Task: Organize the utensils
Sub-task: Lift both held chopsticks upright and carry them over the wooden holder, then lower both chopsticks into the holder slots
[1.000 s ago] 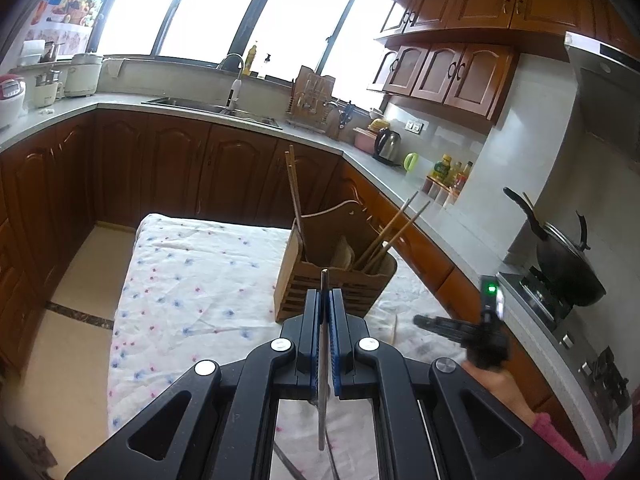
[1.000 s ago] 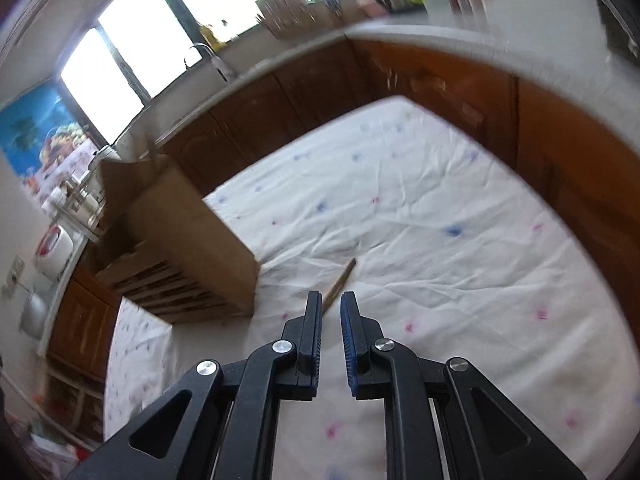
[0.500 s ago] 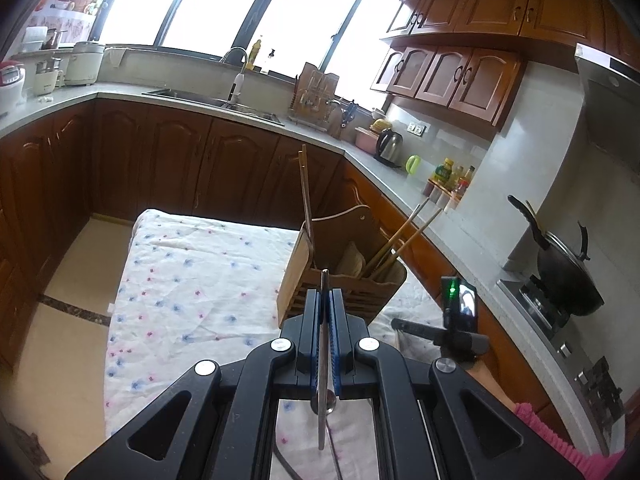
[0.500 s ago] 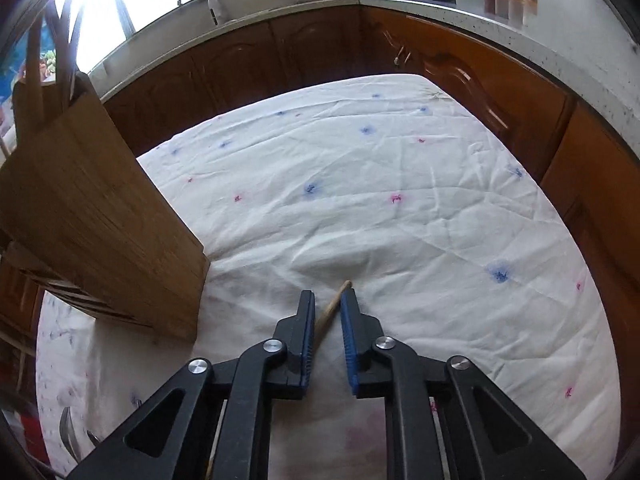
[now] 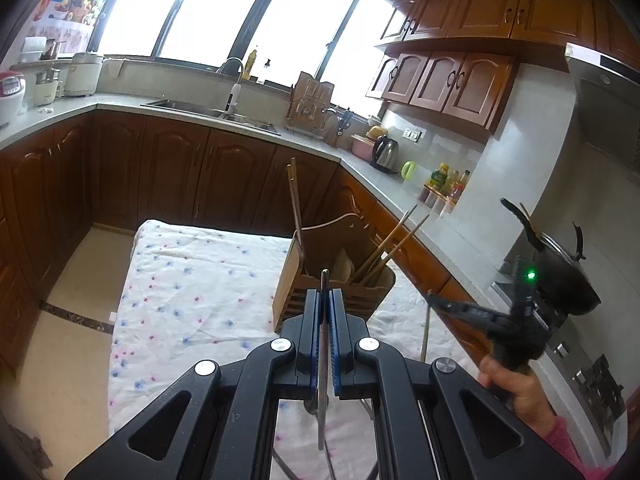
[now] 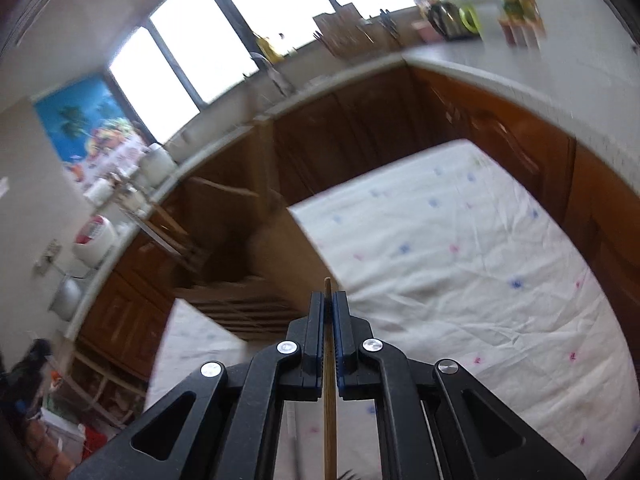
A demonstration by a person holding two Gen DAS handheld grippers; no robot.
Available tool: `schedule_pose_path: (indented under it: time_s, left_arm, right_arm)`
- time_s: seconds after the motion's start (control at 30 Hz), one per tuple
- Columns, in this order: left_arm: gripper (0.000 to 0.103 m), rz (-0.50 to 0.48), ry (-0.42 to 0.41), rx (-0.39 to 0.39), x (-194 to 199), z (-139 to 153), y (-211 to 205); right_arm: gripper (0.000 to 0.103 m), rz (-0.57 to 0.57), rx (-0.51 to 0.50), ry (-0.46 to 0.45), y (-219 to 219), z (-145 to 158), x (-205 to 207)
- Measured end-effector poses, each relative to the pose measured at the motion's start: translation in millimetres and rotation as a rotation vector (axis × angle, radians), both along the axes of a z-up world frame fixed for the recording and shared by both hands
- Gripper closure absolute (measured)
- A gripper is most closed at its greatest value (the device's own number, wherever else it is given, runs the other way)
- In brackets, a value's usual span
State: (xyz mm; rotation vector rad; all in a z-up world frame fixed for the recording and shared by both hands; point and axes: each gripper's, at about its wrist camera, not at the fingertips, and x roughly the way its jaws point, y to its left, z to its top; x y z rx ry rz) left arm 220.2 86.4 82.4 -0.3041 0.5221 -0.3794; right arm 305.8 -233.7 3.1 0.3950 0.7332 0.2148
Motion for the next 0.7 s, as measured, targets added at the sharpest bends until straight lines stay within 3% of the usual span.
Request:
schedule_pose_path:
  time_s: [0.3,0.7]
  left_arm:
    - [0.100,-0.005,-0.024,0.007,-9,5,-2]
    - [0.100,0.005,-0.046,0.008,-2,9,-2]
  right_arm:
    - [0.099,0.015,0.010,-0.139,4,43,-27]
    - [0.100,0.008,-0.001,-0.253,5,72,-37]
